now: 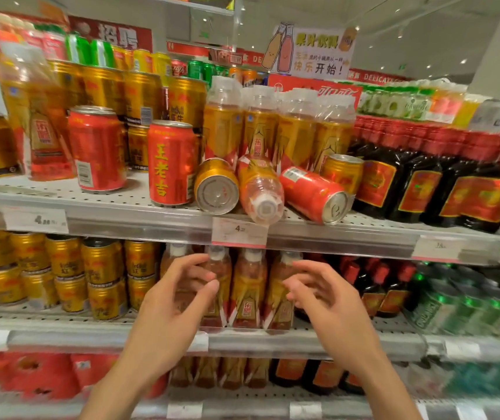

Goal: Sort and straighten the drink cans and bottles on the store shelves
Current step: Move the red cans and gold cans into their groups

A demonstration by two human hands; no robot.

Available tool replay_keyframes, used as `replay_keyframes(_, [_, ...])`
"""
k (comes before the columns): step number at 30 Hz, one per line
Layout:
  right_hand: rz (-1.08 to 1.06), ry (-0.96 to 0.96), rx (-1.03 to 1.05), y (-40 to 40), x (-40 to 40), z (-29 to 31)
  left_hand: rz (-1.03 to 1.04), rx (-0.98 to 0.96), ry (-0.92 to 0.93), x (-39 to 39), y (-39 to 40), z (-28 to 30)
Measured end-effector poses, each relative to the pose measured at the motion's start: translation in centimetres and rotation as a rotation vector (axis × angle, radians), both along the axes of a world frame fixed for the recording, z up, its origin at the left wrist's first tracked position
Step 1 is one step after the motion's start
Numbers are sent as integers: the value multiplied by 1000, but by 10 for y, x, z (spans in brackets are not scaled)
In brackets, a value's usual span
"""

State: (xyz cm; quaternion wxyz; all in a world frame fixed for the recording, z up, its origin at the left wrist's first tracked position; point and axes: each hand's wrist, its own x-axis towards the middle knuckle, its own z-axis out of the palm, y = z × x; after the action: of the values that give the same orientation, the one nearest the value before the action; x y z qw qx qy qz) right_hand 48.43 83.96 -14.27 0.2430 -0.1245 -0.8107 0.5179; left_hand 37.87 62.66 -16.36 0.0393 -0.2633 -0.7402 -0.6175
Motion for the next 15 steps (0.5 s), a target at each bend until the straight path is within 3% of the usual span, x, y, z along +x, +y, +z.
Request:
replay_keyframes(8, [-37,64,60,19,10,14,-21,8,20,5,20,13])
replay_keyframes(15, [-71,173,270,15,6,60,-16,37,191,-11,6,53])
